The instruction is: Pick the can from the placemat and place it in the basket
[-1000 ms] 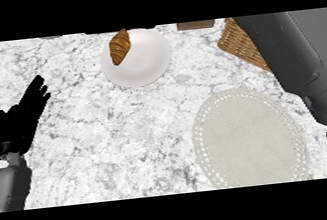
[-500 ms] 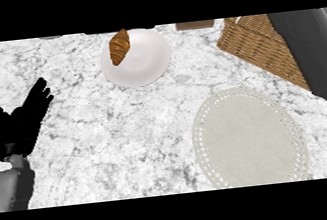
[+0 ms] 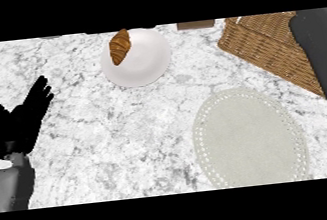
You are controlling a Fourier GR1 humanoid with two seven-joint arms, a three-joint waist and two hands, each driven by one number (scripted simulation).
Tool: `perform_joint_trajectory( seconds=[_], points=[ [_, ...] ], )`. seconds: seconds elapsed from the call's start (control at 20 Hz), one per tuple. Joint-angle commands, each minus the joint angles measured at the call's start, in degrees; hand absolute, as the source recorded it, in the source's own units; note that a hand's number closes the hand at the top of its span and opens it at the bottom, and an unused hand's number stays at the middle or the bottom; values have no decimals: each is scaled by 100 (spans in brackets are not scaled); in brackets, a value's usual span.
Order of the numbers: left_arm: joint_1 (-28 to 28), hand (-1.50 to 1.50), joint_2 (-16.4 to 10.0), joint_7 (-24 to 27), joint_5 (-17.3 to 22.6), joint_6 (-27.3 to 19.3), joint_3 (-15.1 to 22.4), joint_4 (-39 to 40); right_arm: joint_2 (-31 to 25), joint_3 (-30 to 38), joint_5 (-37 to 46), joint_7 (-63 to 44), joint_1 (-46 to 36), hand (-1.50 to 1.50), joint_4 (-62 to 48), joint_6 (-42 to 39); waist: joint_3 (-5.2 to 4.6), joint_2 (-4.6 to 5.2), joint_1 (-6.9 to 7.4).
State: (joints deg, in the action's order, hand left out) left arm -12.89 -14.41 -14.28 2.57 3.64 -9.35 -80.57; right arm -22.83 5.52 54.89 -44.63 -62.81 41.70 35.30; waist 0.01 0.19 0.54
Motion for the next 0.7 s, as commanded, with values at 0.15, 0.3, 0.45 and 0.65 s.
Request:
perform_joint_trajectory(
  seconds=[0.15, 0.3, 0.45, 0.65],
  points=[
    [52, 0, -66, 341, 50, 237, -76, 266, -102, 450, -225, 651, -92, -150, -923, 527, 0, 25, 68],
    [-147, 0, -20, 116, 2, 58, -83, 225, -229, 636, -574, 1429, -20, -150, -1113, 547, 3, 34, 71],
    [7, 0, 4, -60, 69, 160, -23, 41, -118, 722, -753, 1610, -99, -150, -795, 738, 2, 13, 56],
    [-71, 0, 43, -129, -11, -19, -24, -111, -269, 1191, -1118, 1465, 56, -150, -493, 1279, 5, -21, -12]
  ],
)
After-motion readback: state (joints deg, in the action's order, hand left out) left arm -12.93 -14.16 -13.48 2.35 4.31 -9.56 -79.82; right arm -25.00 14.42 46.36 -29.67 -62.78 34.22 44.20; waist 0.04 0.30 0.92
